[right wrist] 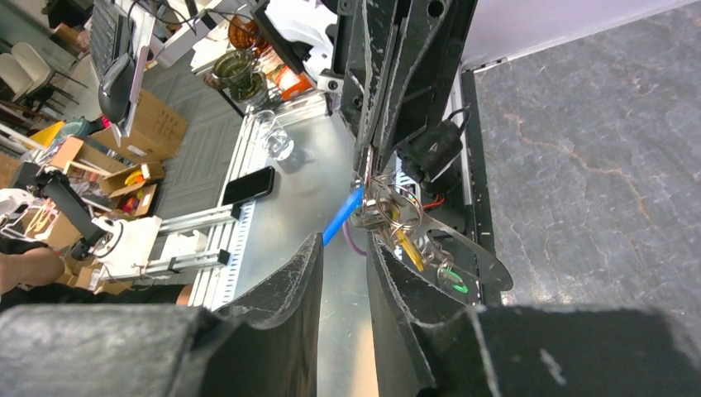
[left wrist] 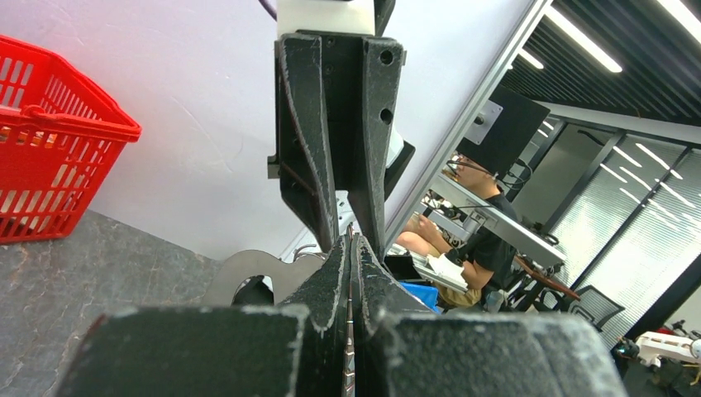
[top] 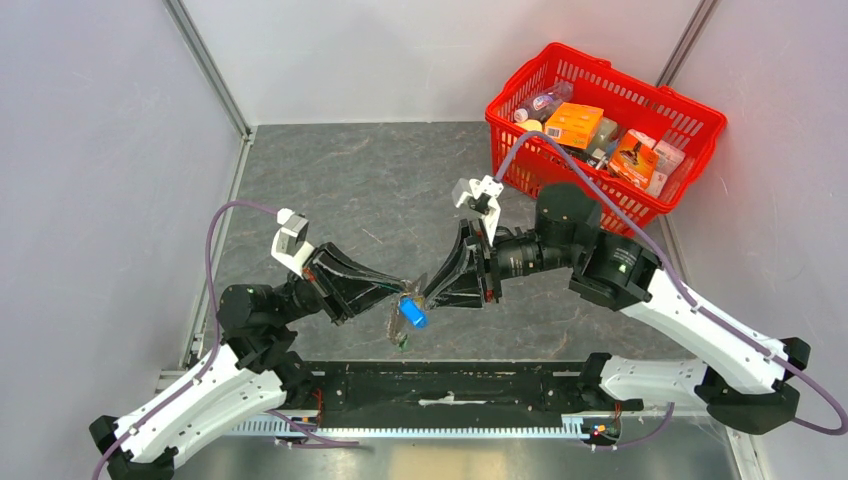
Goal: Put the keys on the keyring
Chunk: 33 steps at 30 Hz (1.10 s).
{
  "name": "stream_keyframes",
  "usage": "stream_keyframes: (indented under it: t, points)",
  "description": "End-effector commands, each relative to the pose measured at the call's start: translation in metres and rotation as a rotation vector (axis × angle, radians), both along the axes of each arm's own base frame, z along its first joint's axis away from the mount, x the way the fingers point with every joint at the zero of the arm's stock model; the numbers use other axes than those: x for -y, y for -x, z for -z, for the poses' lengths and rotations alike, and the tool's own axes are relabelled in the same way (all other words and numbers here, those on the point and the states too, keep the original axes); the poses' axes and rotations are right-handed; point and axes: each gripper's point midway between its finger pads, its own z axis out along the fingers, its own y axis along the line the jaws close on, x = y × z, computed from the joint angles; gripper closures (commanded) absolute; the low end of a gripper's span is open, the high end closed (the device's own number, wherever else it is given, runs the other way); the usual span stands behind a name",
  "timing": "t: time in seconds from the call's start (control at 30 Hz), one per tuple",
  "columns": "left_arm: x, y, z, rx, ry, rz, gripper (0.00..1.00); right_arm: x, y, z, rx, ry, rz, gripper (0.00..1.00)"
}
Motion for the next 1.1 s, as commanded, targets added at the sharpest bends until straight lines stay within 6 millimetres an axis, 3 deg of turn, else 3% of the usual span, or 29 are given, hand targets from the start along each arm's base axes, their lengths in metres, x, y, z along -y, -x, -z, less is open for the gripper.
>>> stream_keyframes:
  t: [0.0, 1.07]
  points:
    - [-0.008, 0.002, -0.017, 0.009, 0.068, -0.011, 0.98, 0.006, -0.004, -0.030, 0.064, -0.065, 0.051, 0.67]
    - [-0.009, -0.005, -0.015, -0.012, 0.092, -0.035, 0.98, -0.015, -0.016, -0.026, 0.022, -0.075, 0.055, 0.67]
